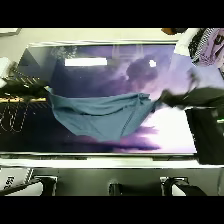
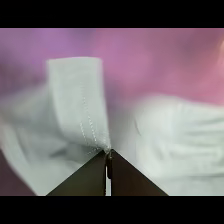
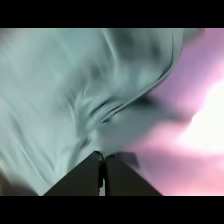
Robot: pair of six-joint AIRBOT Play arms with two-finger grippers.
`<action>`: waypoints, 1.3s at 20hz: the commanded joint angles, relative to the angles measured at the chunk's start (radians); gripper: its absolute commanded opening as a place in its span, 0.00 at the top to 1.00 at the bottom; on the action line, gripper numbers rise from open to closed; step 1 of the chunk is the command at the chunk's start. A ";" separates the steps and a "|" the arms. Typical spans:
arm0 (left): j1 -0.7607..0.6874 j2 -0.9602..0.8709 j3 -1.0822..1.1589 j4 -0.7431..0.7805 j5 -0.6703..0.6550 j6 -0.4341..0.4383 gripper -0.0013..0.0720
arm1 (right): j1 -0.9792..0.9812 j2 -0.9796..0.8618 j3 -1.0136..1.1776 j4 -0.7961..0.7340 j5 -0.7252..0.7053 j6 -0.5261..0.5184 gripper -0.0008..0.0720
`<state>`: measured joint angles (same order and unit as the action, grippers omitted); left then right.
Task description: Fold the clothes and pants, and hang the long-sleeved shirts on hangers.
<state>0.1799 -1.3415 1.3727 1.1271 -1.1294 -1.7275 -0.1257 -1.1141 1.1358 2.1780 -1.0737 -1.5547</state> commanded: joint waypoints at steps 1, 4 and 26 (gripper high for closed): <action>0.114 0.163 0.138 0.000 -0.077 0.000 0.96 | -0.111 0.103 0.341 -0.125 0.010 0.083 0.96; 0.212 0.319 0.240 0.000 -0.148 -0.002 0.96 | -0.194 0.162 0.576 -0.238 0.007 0.133 0.96; 0.085 0.296 -0.298 -0.046 0.021 0.011 0.96 | -0.224 -0.225 0.401 0.005 -0.396 0.143 0.95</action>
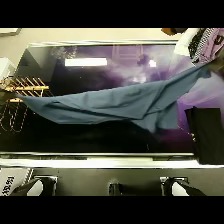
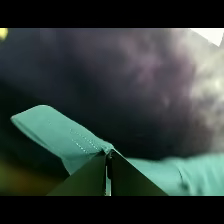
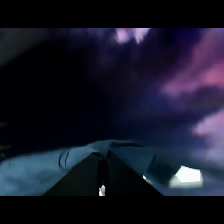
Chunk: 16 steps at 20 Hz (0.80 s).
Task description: Fold the clothes and pants, and hang the long-sleeved shirts on hangers.
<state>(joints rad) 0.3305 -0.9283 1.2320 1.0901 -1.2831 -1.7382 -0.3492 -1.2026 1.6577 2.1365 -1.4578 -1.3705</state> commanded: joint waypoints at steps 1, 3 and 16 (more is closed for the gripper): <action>-0.085 -0.177 -0.189 -0.009 0.251 0.021 0.96 | 0.000 -0.178 -0.167 0.047 0.039 -0.040 0.95; -0.117 -0.303 -0.200 -0.010 0.349 0.021 0.96 | 0.000 -0.257 -0.238 0.054 0.144 -0.040 0.96; -0.139 -0.503 -0.200 -0.077 0.402 0.022 0.96 | 0.416 -0.348 -0.260 -0.079 0.098 -0.085 0.95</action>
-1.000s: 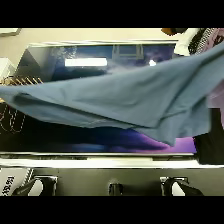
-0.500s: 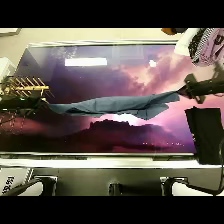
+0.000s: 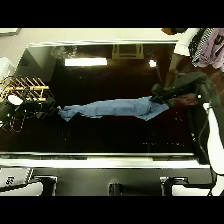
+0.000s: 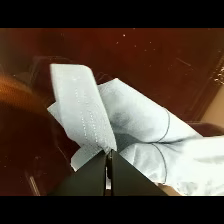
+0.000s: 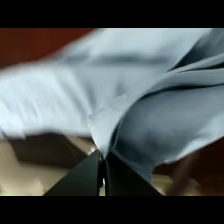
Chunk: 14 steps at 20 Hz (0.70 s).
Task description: Fold the clothes and pants, and hang the long-sleeved shirts on hangers.
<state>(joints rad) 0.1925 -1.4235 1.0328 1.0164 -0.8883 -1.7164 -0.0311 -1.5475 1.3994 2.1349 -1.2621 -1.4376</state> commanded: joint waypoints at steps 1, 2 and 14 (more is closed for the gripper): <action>-0.001 -0.008 -0.001 -0.004 0.007 0.000 0.96 | 0.123 -0.003 -0.002 -0.124 -0.104 -0.018 0.91; -0.001 -0.008 -0.001 -0.004 0.007 0.000 0.96 | 0.135 -0.003 -0.002 -0.164 -0.100 -0.018 0.69; -0.001 -0.008 -0.001 -0.004 0.001 0.000 0.96 | -0.411 -0.066 -0.002 -0.013 -0.031 -0.108 0.30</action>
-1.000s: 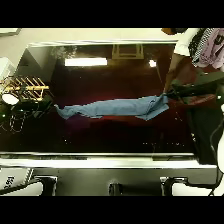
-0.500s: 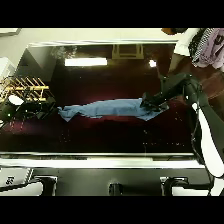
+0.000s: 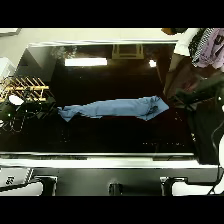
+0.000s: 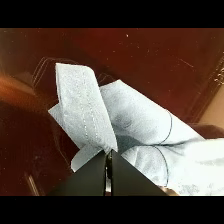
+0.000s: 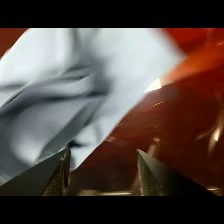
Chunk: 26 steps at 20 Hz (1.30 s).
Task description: Fold the clothes and pants, and hang the long-sleeved shirts on hangers.
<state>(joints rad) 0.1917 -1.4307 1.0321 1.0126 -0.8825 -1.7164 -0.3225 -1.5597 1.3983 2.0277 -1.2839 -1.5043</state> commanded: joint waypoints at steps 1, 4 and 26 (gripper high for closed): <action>0.000 -0.001 0.000 0.000 -0.006 0.000 0.96 | -0.129 -0.082 0.000 0.098 -0.009 -0.042 0.30; 0.000 -0.001 0.000 0.000 -0.008 0.019 0.96 | -0.112 -0.154 0.000 0.145 0.012 -0.068 0.30; 0.000 0.046 0.216 0.000 -0.040 0.113 0.96 | 0.023 0.080 0.113 0.127 0.358 -0.156 0.96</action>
<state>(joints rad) 0.1917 -1.4090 1.1431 1.0122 -0.9035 -1.6588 -0.3019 -1.6115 1.4555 2.1670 -1.0142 -1.5993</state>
